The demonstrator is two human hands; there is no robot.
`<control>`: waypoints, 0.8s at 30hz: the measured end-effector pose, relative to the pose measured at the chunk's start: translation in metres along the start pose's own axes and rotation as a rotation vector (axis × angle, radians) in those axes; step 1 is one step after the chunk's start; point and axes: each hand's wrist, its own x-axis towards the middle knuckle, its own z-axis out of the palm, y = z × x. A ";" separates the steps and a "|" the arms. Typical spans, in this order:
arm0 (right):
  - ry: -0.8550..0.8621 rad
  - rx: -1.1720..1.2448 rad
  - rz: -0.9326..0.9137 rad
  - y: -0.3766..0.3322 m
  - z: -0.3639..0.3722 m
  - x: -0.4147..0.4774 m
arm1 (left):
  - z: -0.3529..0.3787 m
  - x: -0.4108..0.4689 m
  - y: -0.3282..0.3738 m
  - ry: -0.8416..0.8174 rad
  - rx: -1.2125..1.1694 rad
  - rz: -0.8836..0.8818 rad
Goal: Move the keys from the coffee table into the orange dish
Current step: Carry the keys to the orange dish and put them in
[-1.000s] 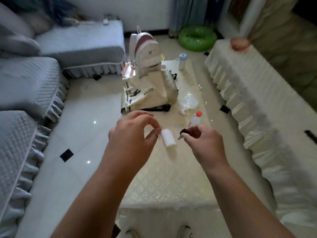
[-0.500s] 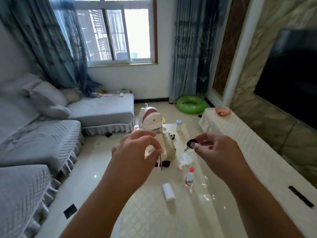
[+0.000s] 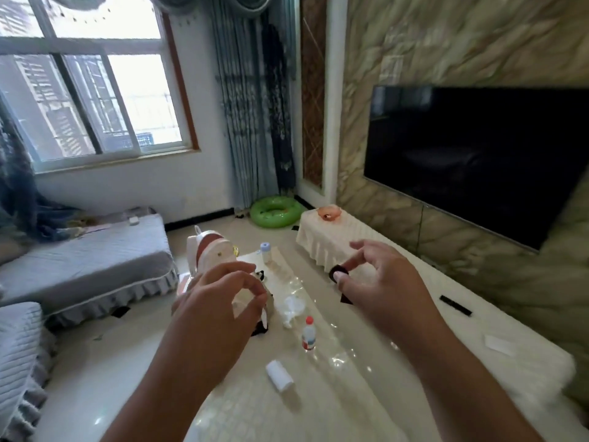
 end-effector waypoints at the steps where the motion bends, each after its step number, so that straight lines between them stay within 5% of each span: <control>1: 0.014 -0.014 0.025 -0.001 -0.002 -0.008 | 0.000 -0.002 -0.003 -0.015 -0.013 0.020; 10: 0.160 -0.138 0.272 0.012 -0.030 -0.092 | 0.032 -0.013 0.005 -0.197 -0.149 0.179; 24: 0.368 -0.249 0.493 0.053 -0.140 -0.198 | 0.079 -0.047 0.134 -0.360 -0.236 0.382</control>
